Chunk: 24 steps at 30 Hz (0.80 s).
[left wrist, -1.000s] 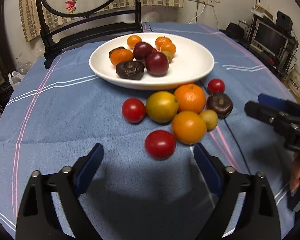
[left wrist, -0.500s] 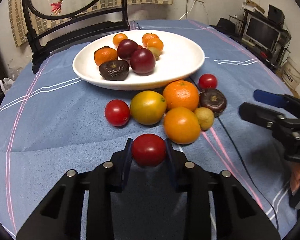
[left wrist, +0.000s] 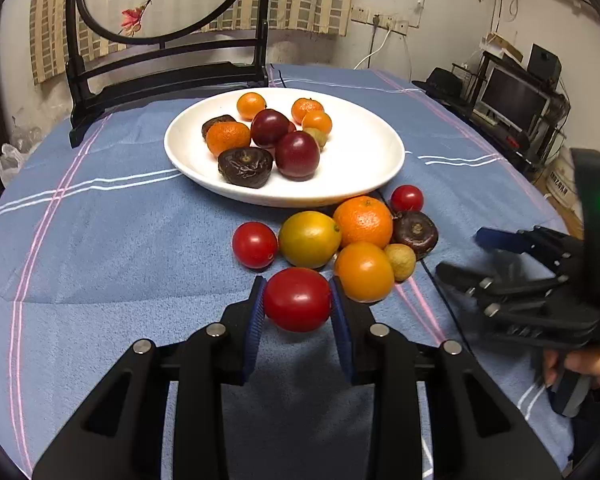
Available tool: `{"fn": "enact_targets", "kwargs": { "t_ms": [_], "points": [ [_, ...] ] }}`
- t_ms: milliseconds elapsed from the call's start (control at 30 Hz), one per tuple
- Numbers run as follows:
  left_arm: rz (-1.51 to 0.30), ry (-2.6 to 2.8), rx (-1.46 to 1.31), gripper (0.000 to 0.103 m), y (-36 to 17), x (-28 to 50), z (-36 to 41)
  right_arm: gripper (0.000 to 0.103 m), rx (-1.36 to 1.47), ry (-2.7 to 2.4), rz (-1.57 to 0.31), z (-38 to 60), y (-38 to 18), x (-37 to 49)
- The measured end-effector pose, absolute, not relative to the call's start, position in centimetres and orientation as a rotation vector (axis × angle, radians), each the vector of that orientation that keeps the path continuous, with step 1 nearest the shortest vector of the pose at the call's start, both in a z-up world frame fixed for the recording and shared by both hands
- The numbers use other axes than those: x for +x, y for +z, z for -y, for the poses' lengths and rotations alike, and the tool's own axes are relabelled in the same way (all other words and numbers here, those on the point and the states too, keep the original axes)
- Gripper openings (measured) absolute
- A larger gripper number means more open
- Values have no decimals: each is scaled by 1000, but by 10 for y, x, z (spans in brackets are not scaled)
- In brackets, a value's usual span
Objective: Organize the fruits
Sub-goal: 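Grasp a red tomato with the left tool while the right tool grasps a dark brown dried fruit, then carry both fruits over the white plate and open both tools to release them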
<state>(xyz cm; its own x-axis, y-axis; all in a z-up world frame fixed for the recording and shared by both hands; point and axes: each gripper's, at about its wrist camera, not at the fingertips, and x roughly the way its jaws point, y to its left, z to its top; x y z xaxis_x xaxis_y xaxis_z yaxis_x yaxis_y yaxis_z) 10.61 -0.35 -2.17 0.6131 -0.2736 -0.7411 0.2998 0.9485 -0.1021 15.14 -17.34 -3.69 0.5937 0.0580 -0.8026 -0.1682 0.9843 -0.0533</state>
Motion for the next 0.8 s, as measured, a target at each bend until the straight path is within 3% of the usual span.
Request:
{"fn": "enact_targets", "kwargs": {
  "t_ms": [333, 367, 433, 467, 800],
  "points": [
    [-850, -292, -25, 31, -17, 108, -7, 73, -305, 161, -874, 142, -36, 172],
    [-852, -293, -27, 31, -17, 108, -8, 69, -289, 174, -880, 142, -35, 176],
    [-852, -294, -24, 31, -17, 108, -7, 48, -243, 218, -895, 142, -34, 180],
    [-850, -293, -22, 31, -17, 108, -7, 43, -231, 231, -901, 141, -34, 181],
    [-840, -263, -13, 31, -19, 111, -8, 43, -159, 246, -874, 152, -23, 149]
  ]
}}
